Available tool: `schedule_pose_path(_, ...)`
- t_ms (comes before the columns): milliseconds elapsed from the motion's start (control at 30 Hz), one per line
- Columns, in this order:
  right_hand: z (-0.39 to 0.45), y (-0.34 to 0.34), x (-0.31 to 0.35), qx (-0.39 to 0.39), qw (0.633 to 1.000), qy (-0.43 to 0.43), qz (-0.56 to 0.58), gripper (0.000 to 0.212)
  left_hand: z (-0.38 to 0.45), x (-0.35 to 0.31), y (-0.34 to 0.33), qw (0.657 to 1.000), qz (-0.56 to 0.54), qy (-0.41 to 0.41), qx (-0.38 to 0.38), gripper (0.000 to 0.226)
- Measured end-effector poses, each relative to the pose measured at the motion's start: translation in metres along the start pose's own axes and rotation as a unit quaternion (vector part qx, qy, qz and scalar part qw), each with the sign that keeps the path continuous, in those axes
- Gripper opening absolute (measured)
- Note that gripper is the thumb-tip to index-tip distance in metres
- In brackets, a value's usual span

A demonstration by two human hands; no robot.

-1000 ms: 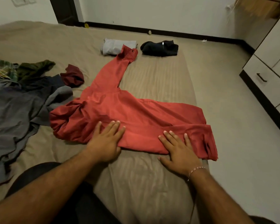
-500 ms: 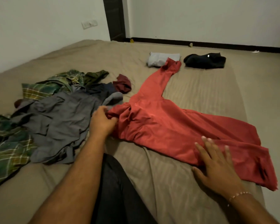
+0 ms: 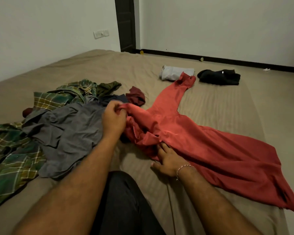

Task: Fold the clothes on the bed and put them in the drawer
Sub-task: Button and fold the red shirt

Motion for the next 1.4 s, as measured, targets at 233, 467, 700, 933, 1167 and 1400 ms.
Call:
schedule_pose_path(233, 0.011, 0.026, -0.002, -0.042, 0.995, -0.085, -0.035, 0.093, 0.077, -0.086, 0.029, 0.743, 0.501, -0.351, 0.271, 0.019)
schedule_pose_path(467, 0.004, 0.070, 0.006, -0.058, 0.987, -0.139, 0.056, 0.082, 0.008, -0.125, -0.014, 0.835, 0.290, -0.446, 0.142, 0.017)
schedule_pose_path(700, -0.110, 0.044, -0.022, -0.127, 0.933, -0.337, -0.018, 0.061, -0.153, -0.064, -0.059, 0.653, 0.232, -0.564, 0.449, 0.072)
schedule_pose_path(933, -0.226, -0.039, -0.187, -0.159, 0.962, -0.185, -0.121, 0.076, -0.097, 0.022, -0.046, 0.628, 0.503, -0.173, 0.568, 0.124)
schedule_pose_path(1167, -0.205, -0.027, -0.201, -0.158, 0.938, -0.270, -0.147, 0.071, -0.050, 0.022, -0.044, 0.715, 0.431, -0.191, 0.516, 0.042)
schedule_pose_path(1400, -0.228, -0.016, -0.238, -0.261, 0.902, -0.341, 0.050, 0.090, -0.047, 0.033, -0.012, 0.850, 0.320, -0.016, 0.417, 0.042)
Point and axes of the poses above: each hand's wrist, its own z-axis towards the middle knuckle, its own y-axis out of the back of the hand, x = y × z, the point moved 1 cm from there along z, towards the middle knuckle, and after that the axes turned 4 degrees about -z, right-handed, at the moved point
